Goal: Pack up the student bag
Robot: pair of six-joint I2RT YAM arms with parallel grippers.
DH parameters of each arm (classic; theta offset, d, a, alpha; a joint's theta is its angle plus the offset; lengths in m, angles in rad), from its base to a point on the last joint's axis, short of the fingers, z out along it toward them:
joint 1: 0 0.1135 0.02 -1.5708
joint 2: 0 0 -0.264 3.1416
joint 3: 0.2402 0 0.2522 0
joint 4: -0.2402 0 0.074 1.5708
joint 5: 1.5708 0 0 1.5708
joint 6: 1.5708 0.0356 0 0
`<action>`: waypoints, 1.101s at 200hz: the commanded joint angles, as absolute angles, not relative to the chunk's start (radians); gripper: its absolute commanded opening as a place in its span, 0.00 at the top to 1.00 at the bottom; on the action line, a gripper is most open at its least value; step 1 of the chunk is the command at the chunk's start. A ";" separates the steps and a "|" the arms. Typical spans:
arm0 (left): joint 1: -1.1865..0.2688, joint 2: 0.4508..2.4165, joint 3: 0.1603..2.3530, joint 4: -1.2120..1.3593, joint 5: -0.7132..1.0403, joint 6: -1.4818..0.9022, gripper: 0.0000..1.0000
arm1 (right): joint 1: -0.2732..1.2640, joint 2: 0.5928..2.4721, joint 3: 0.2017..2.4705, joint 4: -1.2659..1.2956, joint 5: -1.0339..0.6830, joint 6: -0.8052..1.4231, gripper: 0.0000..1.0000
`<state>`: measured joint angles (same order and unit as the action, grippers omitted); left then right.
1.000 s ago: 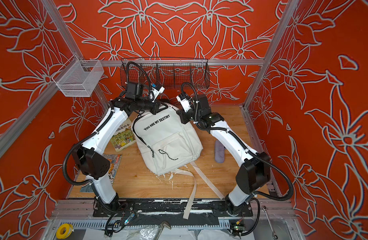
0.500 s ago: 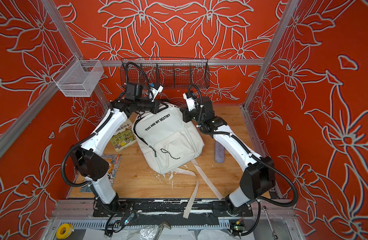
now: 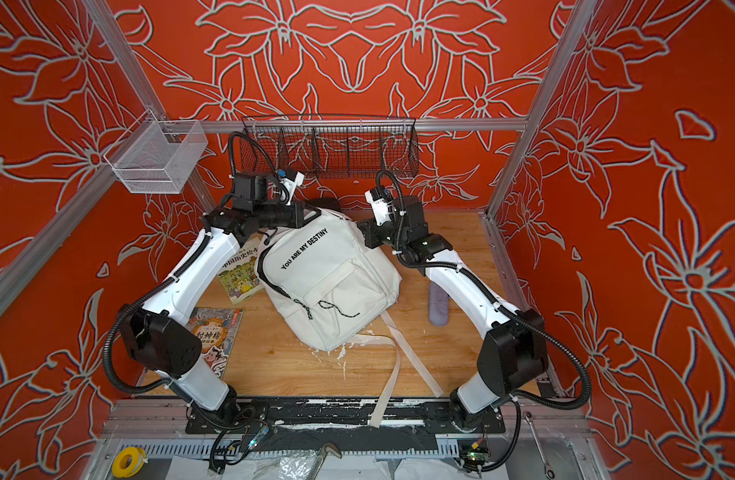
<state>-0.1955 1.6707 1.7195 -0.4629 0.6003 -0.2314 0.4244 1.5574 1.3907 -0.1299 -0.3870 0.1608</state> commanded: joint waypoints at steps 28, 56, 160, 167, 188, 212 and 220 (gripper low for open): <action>-0.087 1.552 1.675 -0.223 0.507 -0.463 1.00 | 0.357 1.590 1.359 -0.262 -0.252 0.178 1.00; -0.023 1.514 1.588 -0.143 0.514 -0.591 1.00 | 0.345 1.603 1.340 -0.271 -0.252 0.177 1.00; 0.023 1.435 1.334 -0.049 0.515 -0.719 1.00 | 0.284 1.686 1.395 -0.329 -0.295 0.100 1.00; 0.023 1.439 1.313 -0.037 0.533 -0.743 1.00 | 0.283 1.704 1.431 -0.354 -0.306 0.080 1.00; 0.021 1.451 1.242 0.002 0.570 -0.788 1.00 | 0.282 1.778 1.549 -0.432 -0.344 0.020 1.00; 0.013 1.461 1.147 0.064 0.580 -0.818 1.00 | 0.283 1.868 1.641 -0.456 -0.352 -0.011 1.00; 0.001 1.474 1.111 0.102 0.582 -0.831 1.00 | 0.283 1.903 1.671 -0.461 -0.345 -0.025 1.00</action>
<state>-0.0128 1.4876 1.1820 -0.0387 0.6113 -0.7612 0.3252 1.8267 1.6039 -0.3584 -0.4175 0.0418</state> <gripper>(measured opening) 0.068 0.056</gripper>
